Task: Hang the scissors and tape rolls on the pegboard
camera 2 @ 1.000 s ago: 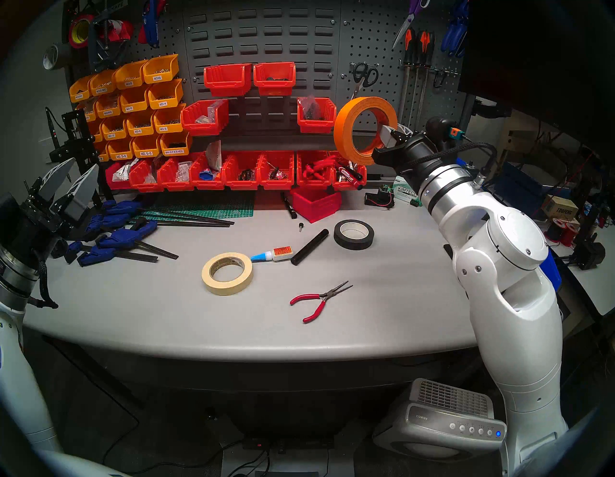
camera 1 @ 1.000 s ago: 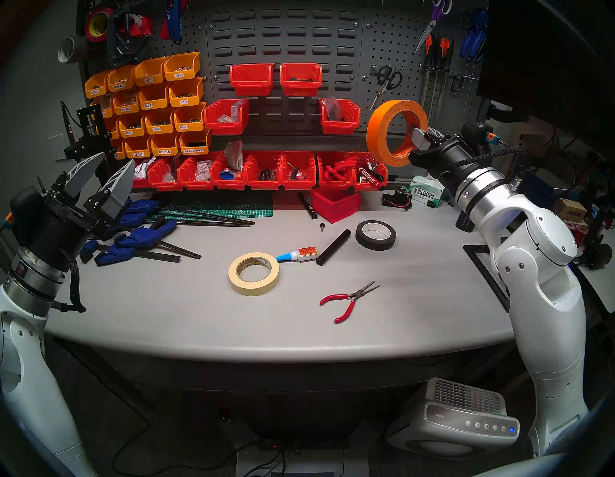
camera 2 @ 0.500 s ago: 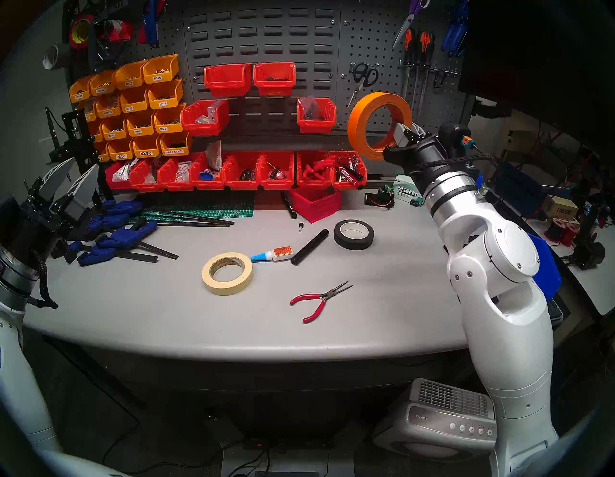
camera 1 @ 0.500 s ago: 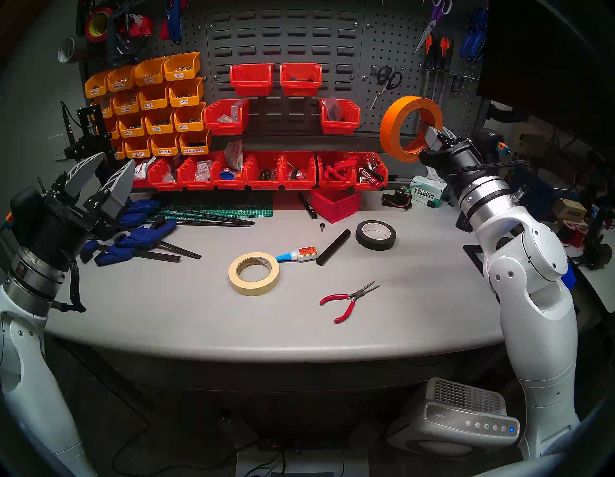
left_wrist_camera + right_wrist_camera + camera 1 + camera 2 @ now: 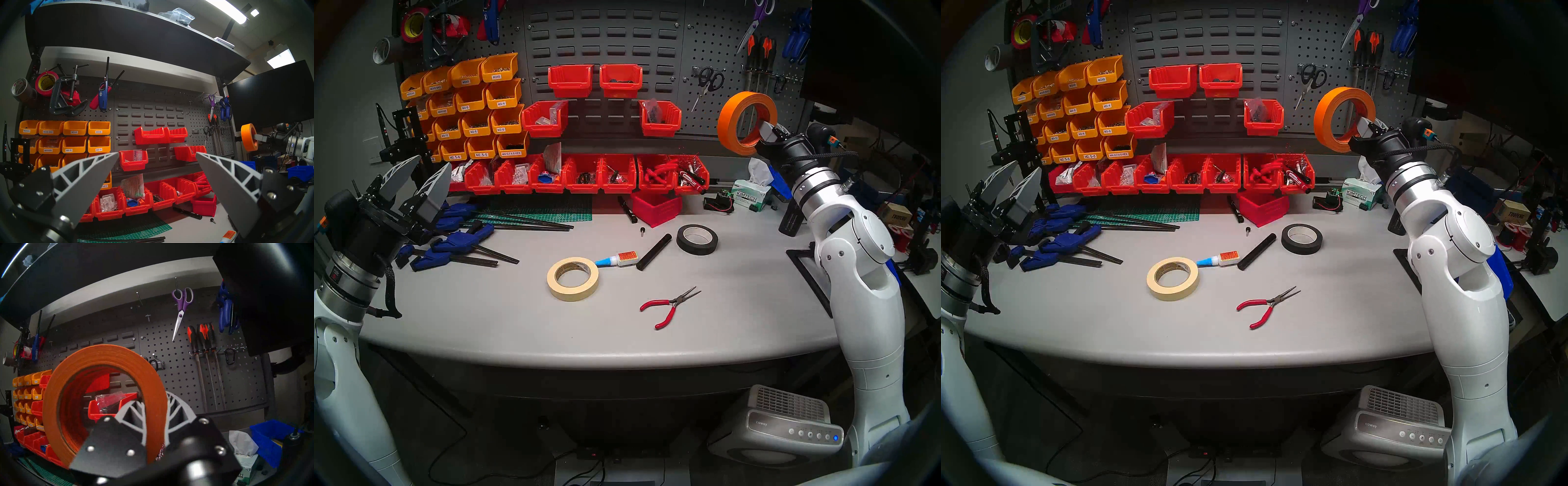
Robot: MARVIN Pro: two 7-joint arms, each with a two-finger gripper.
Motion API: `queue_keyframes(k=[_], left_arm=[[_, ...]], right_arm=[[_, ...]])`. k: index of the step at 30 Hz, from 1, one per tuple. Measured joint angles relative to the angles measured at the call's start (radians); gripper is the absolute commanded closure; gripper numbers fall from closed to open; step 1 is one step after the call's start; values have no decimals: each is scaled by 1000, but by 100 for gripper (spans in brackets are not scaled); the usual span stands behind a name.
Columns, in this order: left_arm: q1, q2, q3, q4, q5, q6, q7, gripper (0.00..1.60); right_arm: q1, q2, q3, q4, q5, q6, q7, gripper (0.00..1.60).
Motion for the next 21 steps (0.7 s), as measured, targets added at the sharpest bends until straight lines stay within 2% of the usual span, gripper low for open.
queue_keyframes(k=[13, 21], left_arm=[[0, 0, 0, 0, 0, 0, 0, 0], [0, 1, 0, 1, 1, 0, -1, 0]], right_arm=[[94, 17, -68, 64, 36, 1, 2, 160], [139, 23, -79, 87, 36, 4, -4, 160]])
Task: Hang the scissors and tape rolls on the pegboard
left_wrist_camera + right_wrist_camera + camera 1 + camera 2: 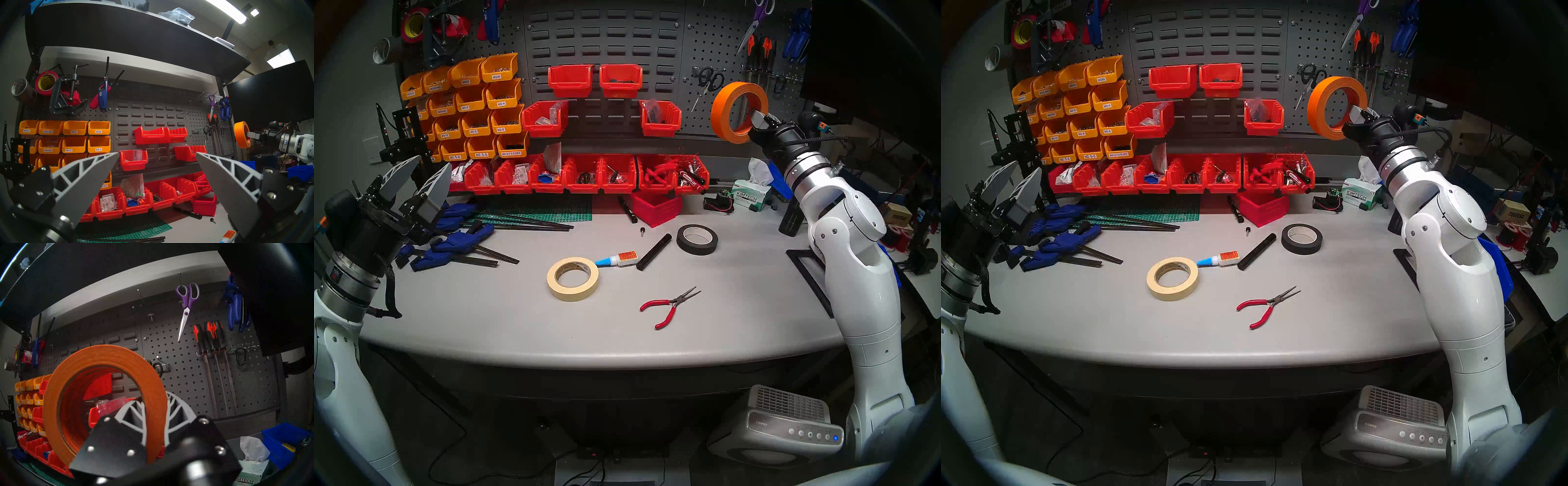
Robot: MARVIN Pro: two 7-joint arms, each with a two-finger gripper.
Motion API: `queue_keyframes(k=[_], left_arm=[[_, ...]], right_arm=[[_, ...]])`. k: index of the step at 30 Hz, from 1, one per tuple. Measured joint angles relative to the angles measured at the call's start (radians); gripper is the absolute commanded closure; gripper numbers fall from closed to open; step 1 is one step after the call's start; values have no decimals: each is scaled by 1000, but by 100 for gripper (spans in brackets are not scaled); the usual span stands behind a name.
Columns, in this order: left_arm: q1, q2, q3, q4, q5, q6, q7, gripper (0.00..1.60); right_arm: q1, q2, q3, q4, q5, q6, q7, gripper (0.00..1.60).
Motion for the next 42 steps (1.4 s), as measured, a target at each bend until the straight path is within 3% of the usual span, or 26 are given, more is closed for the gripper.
queue_keyframes(k=[20, 42], left_arm=[[0, 1, 0, 1, 1, 0, -1, 0], [0, 1, 0, 2, 1, 0, -1, 0]], right_arm=[[133, 5, -39, 113, -15, 23, -21, 160], [275, -68, -102, 202, -46, 40, -19, 160]])
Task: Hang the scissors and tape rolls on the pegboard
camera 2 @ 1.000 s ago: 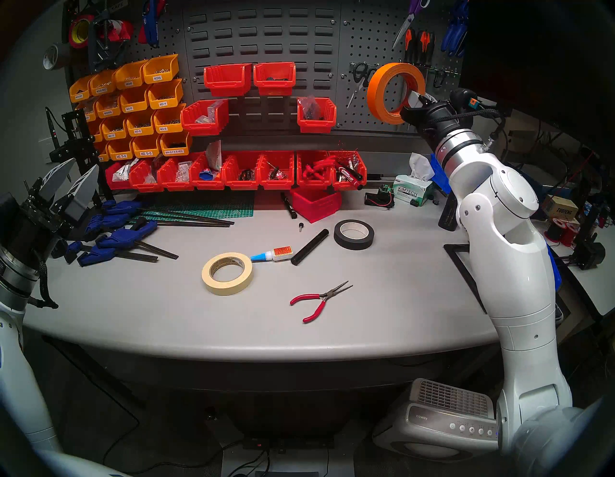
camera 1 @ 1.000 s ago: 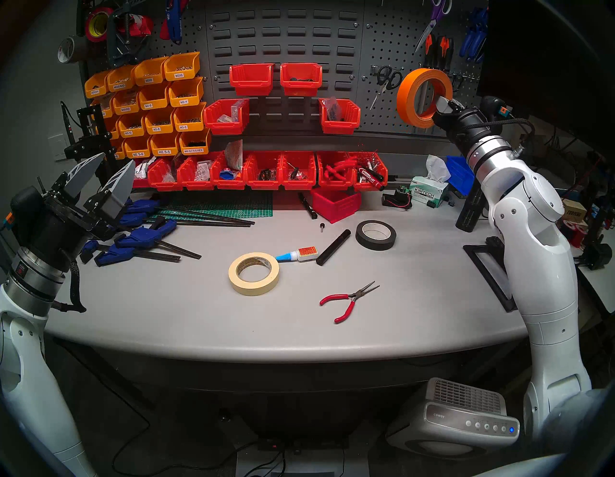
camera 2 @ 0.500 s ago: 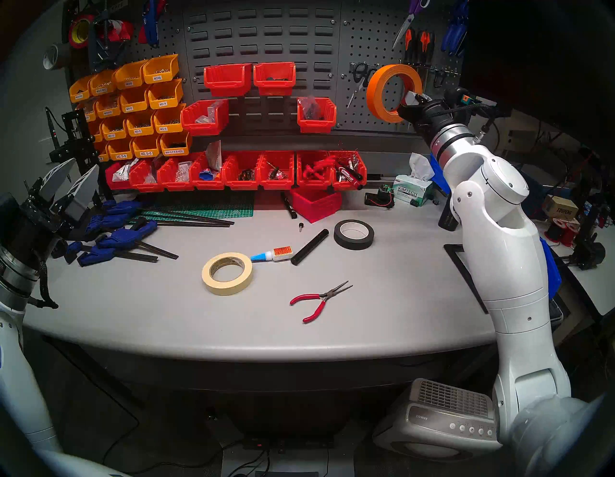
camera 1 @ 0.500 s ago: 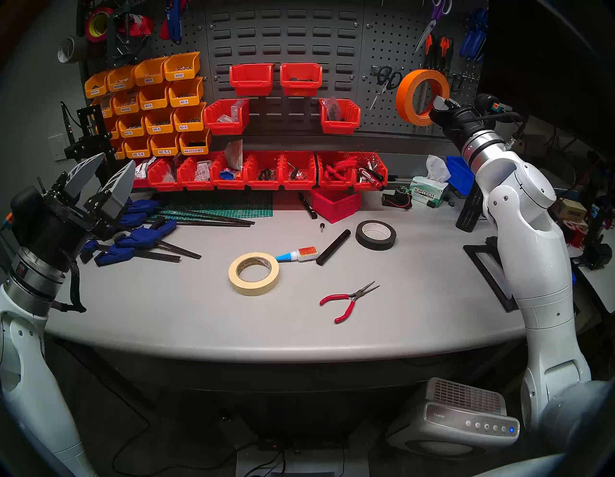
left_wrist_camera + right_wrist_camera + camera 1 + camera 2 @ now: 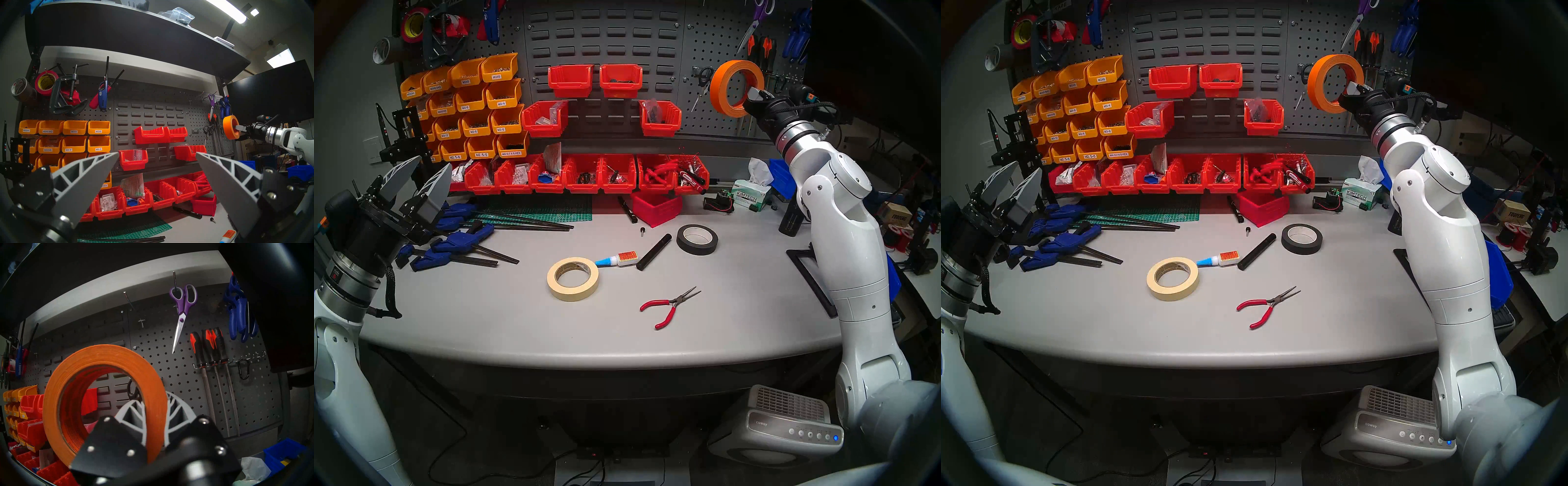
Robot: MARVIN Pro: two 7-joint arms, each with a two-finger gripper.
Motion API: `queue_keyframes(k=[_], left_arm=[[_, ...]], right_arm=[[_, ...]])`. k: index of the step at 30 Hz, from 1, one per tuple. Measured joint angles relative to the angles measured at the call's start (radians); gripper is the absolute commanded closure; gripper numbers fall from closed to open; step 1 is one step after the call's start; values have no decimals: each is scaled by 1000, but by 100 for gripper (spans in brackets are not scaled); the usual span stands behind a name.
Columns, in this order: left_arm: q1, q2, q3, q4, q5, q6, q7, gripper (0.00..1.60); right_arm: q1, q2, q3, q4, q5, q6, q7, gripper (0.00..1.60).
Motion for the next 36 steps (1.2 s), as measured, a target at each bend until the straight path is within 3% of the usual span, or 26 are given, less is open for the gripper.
queue_keyframes(k=[36], left_arm=[[0, 0, 0, 0, 0, 0, -1, 0]], right_arm=[[211, -117, -50, 205, -140, 24, -8, 160]])
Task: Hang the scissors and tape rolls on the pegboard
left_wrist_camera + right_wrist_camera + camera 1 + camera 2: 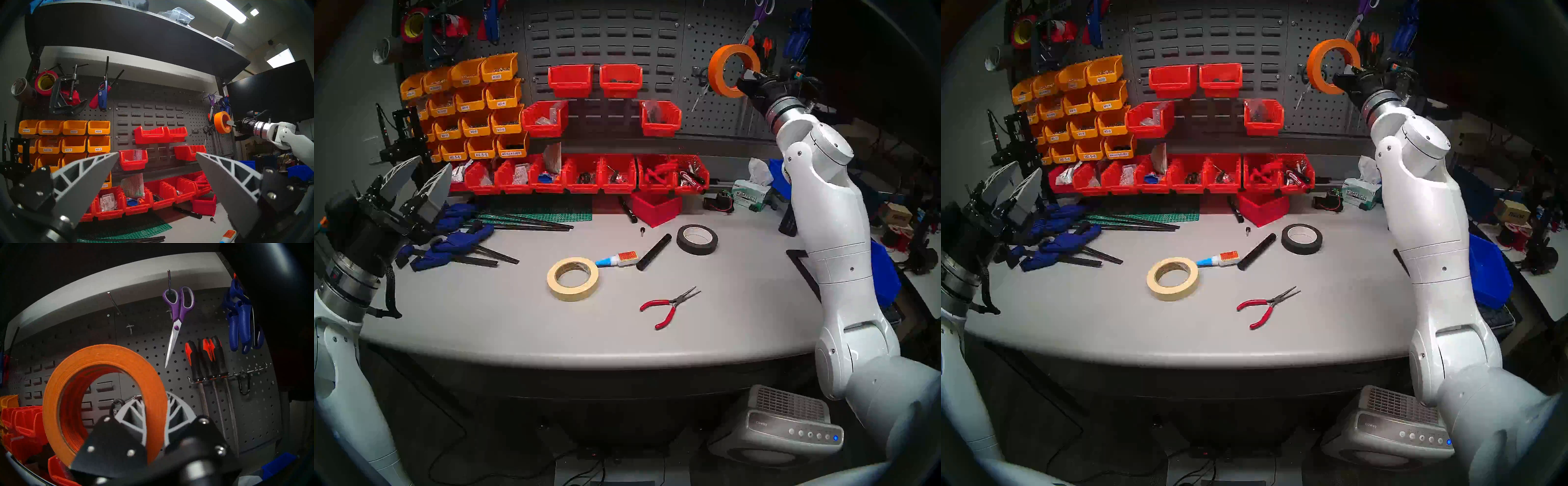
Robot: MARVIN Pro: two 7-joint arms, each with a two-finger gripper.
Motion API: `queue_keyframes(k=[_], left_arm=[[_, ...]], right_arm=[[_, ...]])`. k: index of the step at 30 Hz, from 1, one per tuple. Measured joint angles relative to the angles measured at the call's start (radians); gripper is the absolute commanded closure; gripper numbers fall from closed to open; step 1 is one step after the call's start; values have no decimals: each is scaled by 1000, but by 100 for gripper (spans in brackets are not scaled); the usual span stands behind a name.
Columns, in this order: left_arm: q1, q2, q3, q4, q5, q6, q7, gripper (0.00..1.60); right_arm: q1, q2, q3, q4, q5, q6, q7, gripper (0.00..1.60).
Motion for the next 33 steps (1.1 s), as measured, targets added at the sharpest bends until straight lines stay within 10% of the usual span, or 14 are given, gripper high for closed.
queue_keyframes(k=[33], left_arm=[[0, 0, 0, -1, 0, 0, 1, 0]], right_arm=[[155, -73, -42, 206, -110, 15, 35, 160]])
